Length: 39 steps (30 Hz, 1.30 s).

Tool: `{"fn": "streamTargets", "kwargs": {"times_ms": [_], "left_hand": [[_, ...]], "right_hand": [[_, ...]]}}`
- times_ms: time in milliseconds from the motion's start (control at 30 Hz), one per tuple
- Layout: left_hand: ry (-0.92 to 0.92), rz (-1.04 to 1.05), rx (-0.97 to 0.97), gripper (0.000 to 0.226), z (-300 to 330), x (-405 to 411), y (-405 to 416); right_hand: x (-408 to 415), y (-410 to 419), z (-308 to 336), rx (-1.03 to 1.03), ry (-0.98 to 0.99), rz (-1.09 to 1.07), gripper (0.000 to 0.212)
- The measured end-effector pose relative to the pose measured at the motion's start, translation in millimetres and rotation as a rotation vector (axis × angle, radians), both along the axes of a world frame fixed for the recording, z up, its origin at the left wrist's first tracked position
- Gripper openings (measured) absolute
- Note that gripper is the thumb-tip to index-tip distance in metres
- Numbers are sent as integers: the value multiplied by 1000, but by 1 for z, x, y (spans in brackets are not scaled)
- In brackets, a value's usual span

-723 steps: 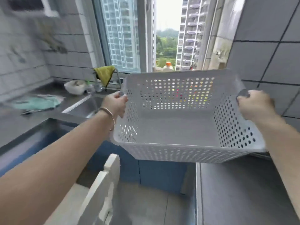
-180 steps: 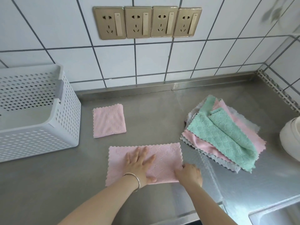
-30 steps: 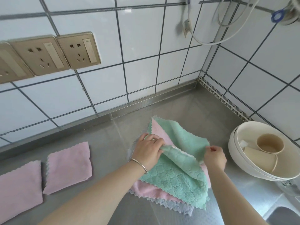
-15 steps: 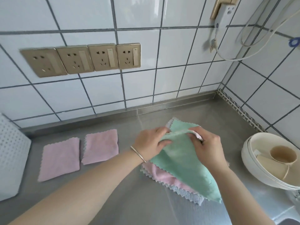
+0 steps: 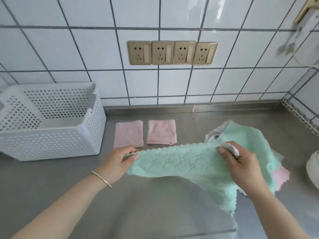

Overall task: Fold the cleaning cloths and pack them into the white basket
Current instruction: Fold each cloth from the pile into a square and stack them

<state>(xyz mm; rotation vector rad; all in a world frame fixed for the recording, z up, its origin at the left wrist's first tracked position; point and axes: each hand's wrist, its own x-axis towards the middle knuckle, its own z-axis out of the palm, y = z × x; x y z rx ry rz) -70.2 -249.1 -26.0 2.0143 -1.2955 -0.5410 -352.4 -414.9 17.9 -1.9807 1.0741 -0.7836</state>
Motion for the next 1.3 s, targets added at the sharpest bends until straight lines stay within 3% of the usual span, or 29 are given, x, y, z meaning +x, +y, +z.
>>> {"fn": "streamTargets", "kwargs": {"times_ms": [100, 267, 367, 533, 700, 733, 833, 967, 1133, 1300], "left_hand": [[-13, 38, -58, 11, 35, 9, 40], [-85, 54, -83, 15, 63, 39, 61], [-145, 48, 92, 13, 34, 65, 49], [-246, 172, 321, 16, -51, 95, 23], [-292, 273, 499, 25, -114, 94, 9], [-283, 311, 482, 30, -122, 92, 10], [-356, 335, 316, 53, -144, 77, 15], [-498, 74, 145, 57, -164, 35, 43], [-473, -268, 82, 29, -167, -16, 99], [-516, -372, 162, 45, -158, -48, 118]], "right_hand": [[7, 23, 18, 120, 18, 14, 34], [48, 31, 29, 277, 80, -20, 29], [81, 17, -4, 322, 221, -21, 24], [122, 2, -84, 336, 560, 5, 34], [133, 2, -151, 402, 616, -42, 23], [133, 5, -158, 377, 591, -73, 23], [120, 20, -170, 95, 676, -24, 54], [80, 67, -187, -302, 672, 343, 49], [34, 124, -204, -406, 564, 687, 35], [24, 135, -205, -402, 578, 656, 50]]}}
